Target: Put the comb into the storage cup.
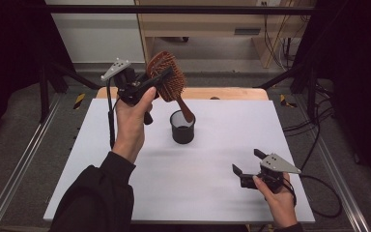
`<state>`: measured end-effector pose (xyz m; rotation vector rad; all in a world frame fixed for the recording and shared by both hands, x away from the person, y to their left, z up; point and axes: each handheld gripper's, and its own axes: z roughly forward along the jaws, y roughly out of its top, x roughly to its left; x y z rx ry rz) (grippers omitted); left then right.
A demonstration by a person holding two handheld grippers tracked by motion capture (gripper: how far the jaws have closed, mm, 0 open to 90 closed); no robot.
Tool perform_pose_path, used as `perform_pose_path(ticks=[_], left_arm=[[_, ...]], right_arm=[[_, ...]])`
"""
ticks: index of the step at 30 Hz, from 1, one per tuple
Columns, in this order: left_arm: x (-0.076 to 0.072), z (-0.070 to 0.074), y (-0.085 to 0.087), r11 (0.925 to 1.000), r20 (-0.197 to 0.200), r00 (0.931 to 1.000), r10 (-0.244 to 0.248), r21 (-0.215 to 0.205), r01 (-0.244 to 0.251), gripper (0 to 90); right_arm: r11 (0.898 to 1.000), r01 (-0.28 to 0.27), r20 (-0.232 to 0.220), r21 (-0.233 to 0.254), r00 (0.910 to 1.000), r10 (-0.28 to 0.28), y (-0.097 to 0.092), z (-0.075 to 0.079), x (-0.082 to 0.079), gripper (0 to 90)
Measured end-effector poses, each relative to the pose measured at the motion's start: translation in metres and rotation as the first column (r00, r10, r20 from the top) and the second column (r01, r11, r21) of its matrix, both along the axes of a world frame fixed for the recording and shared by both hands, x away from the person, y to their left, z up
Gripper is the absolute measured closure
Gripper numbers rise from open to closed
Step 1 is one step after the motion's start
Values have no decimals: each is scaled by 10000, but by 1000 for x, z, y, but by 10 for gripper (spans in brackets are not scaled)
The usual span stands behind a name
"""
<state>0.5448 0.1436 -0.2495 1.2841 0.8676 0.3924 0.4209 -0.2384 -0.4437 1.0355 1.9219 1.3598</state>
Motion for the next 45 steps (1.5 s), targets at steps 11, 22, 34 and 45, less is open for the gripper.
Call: perform_pose_path(ticks=[11,22,34,45], left_arm=[[14,3,4,9992,198,9994,292,259,-298,513],[26,-2,9,9972,243,9983,534,504,-545,514],[30,-7,11,9962,116,9977,660,557,-666,514],[34,-11,8,9940,81,9981,613,901,-618,514]], right_arm=[[10000,-14,0,1,10000,14,0,0,0,50],[9998,91,-25,188,10000,-90,3,0,3,50],[10000,20,114,97,9999,-21,6,1,3,61],[9999,-17,40,162,10000,16,6,1,3,56]])
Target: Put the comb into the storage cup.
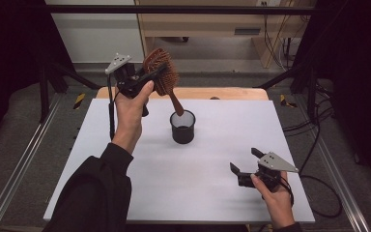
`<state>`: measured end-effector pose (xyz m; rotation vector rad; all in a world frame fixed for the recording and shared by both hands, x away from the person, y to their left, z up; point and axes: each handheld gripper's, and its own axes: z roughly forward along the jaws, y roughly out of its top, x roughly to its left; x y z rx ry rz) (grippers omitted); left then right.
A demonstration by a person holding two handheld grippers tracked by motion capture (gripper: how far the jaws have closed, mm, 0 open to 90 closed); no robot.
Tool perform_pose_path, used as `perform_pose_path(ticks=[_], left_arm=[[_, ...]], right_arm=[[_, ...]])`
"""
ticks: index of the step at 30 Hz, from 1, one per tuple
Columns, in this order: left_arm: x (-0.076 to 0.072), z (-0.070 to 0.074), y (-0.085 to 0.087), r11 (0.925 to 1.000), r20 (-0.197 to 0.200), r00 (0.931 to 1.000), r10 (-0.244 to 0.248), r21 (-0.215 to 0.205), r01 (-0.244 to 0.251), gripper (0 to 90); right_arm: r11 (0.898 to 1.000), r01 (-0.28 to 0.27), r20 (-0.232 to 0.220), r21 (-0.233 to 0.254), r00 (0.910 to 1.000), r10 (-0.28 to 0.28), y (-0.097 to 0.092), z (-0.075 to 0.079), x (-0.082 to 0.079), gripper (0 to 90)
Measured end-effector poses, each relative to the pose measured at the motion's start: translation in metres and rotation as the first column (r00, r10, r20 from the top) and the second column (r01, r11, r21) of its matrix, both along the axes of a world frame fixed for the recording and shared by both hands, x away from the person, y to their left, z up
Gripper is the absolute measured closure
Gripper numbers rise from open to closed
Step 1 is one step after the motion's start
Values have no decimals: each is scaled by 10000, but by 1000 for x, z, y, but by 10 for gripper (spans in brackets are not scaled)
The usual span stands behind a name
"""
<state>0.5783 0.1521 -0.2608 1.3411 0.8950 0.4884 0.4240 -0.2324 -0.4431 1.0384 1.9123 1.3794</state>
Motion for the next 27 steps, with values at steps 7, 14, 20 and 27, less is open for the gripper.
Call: perform_pose_path(ticks=[7,14,20,27], left_arm=[[1,0,0,10000,-4,10000,62,21,-62,514],[0,0,1,10000,3,10000,42,76,-42,514],[1,-2,-1,9998,-32,10000,61,194,-61,514],[-1,-3,-1,9998,-93,9998,168,133,-167,514]], right_arm=[[10000,17,-11,-2,10000,-17,0,0,0,55],[10000,8,-9,3,10000,-8,0,0,0,55],[10000,17,-33,29,10000,-17,0,0,0,54],[10000,23,-41,48,10000,-22,0,-1,0,53]])
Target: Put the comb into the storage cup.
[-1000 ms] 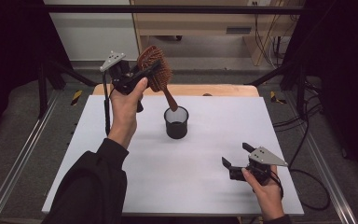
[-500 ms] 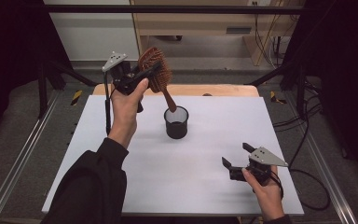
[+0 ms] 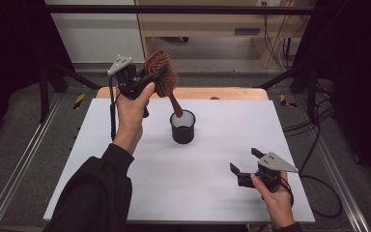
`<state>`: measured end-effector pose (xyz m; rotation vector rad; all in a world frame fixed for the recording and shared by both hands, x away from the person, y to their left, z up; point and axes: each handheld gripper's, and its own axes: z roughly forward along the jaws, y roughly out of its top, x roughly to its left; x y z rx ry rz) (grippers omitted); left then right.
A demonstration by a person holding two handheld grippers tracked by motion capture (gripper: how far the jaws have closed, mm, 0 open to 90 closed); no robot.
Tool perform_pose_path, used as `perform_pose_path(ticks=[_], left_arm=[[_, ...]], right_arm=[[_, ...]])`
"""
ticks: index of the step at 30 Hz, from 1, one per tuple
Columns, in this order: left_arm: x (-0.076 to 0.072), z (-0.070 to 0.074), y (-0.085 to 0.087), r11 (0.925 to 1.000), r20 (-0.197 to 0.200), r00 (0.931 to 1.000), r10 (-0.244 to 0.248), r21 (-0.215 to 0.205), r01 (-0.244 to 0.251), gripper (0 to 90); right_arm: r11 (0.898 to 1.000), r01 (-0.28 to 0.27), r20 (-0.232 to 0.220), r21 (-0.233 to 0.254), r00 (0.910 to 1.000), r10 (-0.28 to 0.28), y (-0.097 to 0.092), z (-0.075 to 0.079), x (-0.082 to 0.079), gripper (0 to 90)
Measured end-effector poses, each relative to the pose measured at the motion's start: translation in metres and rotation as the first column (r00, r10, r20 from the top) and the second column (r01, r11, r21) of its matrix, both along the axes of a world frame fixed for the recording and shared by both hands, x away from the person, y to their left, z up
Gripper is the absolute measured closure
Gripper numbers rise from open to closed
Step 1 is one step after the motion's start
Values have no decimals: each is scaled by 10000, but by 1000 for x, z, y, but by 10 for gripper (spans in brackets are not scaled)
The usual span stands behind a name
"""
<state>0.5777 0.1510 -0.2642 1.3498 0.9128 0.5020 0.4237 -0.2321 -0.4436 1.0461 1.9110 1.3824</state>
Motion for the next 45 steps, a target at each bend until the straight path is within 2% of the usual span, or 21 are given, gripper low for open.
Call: perform_pose_path(ticks=[21,28,38,45], left_arm=[[-3,-10,-2,9999,-163,9998,151,-55,-152,513],[-5,-11,-5,9997,-83,9996,251,78,-251,513],[-9,-9,-10,9988,25,9988,490,57,-490,512],[-11,-12,-16,9980,53,9983,577,272,-578,512]], right_arm=[[10000,15,-20,-1,10000,-15,1,-1,0,53],[10000,24,-15,10,10000,-24,1,-1,0,53],[10000,35,18,64,10000,-35,0,0,-1,52],[9999,12,25,133,10000,-12,0,1,-1,52]])
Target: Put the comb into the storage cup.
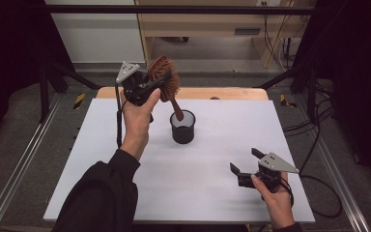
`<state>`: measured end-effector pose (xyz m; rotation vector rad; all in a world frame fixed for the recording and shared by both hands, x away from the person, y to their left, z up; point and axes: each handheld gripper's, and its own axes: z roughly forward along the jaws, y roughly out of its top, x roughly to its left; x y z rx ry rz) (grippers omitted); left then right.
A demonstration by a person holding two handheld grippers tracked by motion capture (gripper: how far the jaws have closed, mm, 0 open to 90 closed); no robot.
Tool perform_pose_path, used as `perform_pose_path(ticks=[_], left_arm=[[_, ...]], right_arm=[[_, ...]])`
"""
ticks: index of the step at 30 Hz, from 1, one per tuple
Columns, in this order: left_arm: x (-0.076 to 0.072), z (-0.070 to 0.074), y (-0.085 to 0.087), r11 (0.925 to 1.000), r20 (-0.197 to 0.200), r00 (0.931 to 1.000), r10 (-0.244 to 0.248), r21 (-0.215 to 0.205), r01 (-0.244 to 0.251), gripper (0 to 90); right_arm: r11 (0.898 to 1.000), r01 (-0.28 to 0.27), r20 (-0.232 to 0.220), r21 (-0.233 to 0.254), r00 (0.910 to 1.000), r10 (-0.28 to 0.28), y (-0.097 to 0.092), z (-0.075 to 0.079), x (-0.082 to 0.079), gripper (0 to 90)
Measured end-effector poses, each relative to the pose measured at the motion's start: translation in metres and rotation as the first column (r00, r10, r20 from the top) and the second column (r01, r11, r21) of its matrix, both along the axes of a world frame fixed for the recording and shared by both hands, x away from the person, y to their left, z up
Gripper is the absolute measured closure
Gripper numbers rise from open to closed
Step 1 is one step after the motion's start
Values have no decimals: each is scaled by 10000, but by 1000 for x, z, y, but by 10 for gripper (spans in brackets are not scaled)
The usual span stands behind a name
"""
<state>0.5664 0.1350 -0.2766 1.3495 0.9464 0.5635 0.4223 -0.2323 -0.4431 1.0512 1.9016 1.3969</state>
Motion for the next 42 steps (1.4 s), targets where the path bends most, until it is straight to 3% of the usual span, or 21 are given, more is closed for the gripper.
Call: perform_pose_path(ticks=[20,42], left_arm=[[-5,-5,-13,9989,-46,9989,458,45,-458,511],[-5,-12,-21,9979,-85,9979,637,144,-636,510]], right_arm=[[9997,-182,83,157,9998,181,0,2,-1,52],[9995,-235,80,194,9997,233,0,2,-1,52]])
